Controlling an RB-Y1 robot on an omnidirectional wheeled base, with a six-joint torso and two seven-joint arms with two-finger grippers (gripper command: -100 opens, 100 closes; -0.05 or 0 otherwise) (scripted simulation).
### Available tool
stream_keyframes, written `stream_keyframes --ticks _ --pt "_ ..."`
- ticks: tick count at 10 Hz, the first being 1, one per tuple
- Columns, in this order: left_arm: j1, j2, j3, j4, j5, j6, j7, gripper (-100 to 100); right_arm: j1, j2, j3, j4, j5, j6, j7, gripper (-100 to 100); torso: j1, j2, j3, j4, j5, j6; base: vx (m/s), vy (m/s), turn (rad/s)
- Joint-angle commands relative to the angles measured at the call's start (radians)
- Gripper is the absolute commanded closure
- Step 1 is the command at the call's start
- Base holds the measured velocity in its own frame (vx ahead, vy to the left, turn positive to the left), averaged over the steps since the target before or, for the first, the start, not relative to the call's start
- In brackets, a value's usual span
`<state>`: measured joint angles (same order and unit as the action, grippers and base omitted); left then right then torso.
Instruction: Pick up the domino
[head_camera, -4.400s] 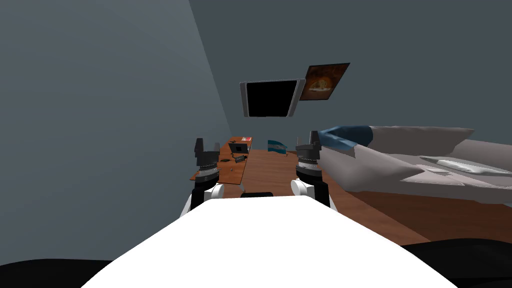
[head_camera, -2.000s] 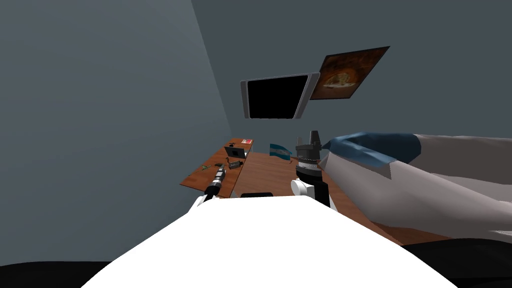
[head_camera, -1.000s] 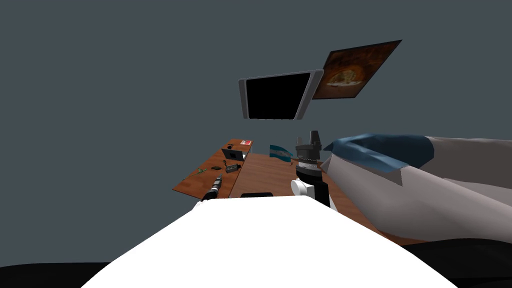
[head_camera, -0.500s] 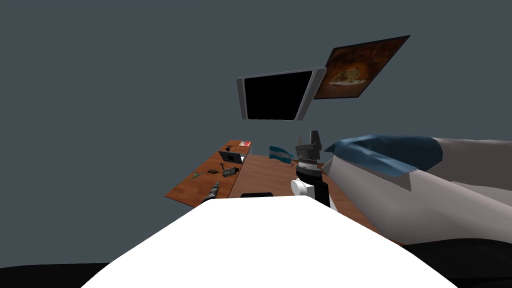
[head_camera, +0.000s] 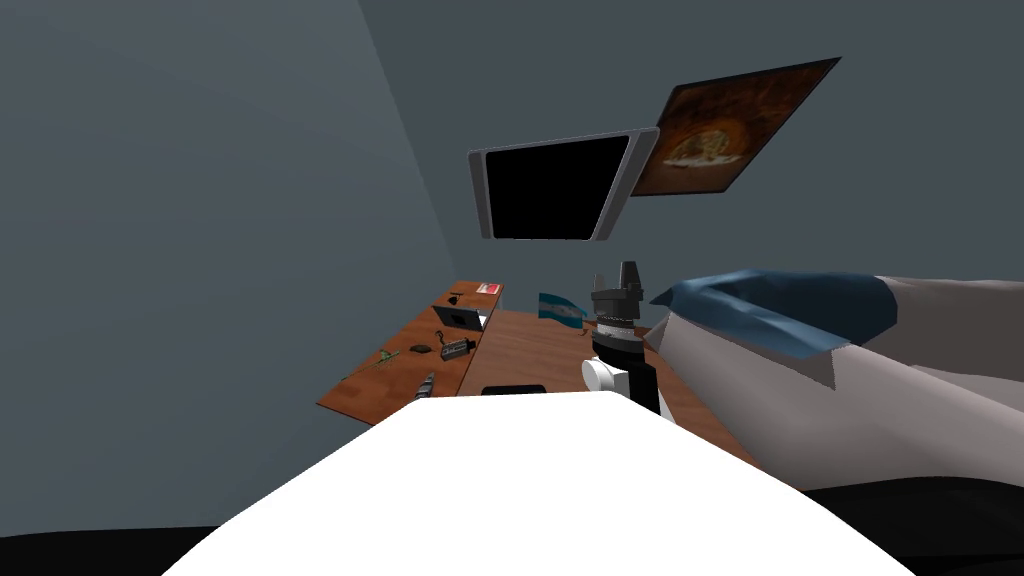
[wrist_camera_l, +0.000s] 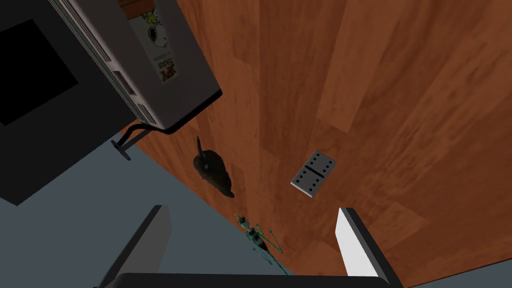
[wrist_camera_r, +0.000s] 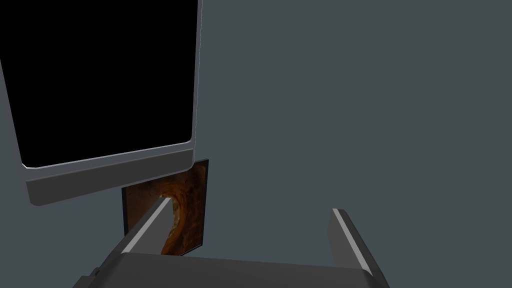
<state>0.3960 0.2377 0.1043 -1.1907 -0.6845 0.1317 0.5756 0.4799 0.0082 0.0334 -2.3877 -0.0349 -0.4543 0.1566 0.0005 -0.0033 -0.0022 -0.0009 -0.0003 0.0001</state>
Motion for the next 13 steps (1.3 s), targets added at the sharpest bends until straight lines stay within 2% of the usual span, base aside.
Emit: stream_keyframes --ticks 1,2,3,4,5,7,8,9,10,12,13 --pt "-0.004 0.001 0.003 0.05 -0.032 0.025 0.014 -100 0.0 0.0 0.0 0.0 0.0 0.0 0.0 0 0.0 0.0 0.0 0.0 0.0 0.0 0.063 -0.007 -0.029" --pt "-0.011 0.003 0.007 0.082 -0.062 0.049 0.026 -100 0.0 0.0 0.0 0.0 0.0 0.0 0.0 0 0.0 -0.001 0.0 0.0 0.0 0.0 0.126 -0.005 -0.04" --pt "-0.011 0.003 0.007 0.098 -0.062 0.049 0.026 -100 0.0 0.0 0.0 0.0 0.0 0.0 0.0 0 0.0 -0.004 -0.002 -0.001 0.0 0.0 0.103 -0.005 -0.02" --pt "-0.018 0.004 0.01 0.141 -0.092 0.071 0.038 -100 0.0 0.0 0.0 0.0 0.0 0.0 0.0 0 0.0 -0.003 -0.002 -0.001 0.0 0.0 0.096 -0.013 -0.038" --pt "-0.018 0.004 0.01 0.141 -0.092 0.071 0.038 -100 0.0 0.0 0.0 0.0 0.0 0.0 0.0 0 0.0 -0.003 -0.002 -0.001 0.0 0.0 0.072 -0.004 -0.013" --pt "-0.031 0.007 0.016 0.207 -0.15 0.112 0.057 -100 0.0 0.0 0.0 0.0 0.0 0.0 0.0 0 0.001 -0.002 -0.001 0.0 0.0 0.0 0.102 0.009 -0.051" --pt "-0.031 0.007 0.016 0.223 -0.15 0.112 0.057 -100 0.0 0.0 0.0 0.0 0.0 0.0 0.0 0 0.0 -0.004 -0.002 -0.001 0.0 0.0 0.091 -0.001 -0.02" --pt "-0.038 0.008 0.018 0.261 -0.178 0.131 0.065 -100 0.0 0.0 0.0 0.0 0.0 0.0 0.0 0 0.0 -0.003 -0.002 -0.001 0.0 0.0 0.077 0.006 -0.044" --pt "-0.038 0.008 0.018 0.261 -0.178 0.131 0.065 -100 0.0 0.0 0.0 0.0 0.0 0.0 0.0 0 0.0 -0.002 -0.001 0.0 0.0 0.0 0.058 0.012 -0.019" --pt "-0.05 0.012 0.022 0.328 -0.228 0.163 0.078 -100 0.0 0.0 0.0 0.0 0.0 0.0 0.0 0 0.001 -0.002 -0.001 0.0 0.0 0.0 0.089 0.012 -0.058" --pt "-0.05 0.012 0.022 0.328 -0.228 0.163 0.078 -100 0.0 0.0 0.0 0.0 0.0 0.0 0.0 0 0.001 -0.003 -0.001 0.0 0.0 0.0 0.073 0.006 -0.017"
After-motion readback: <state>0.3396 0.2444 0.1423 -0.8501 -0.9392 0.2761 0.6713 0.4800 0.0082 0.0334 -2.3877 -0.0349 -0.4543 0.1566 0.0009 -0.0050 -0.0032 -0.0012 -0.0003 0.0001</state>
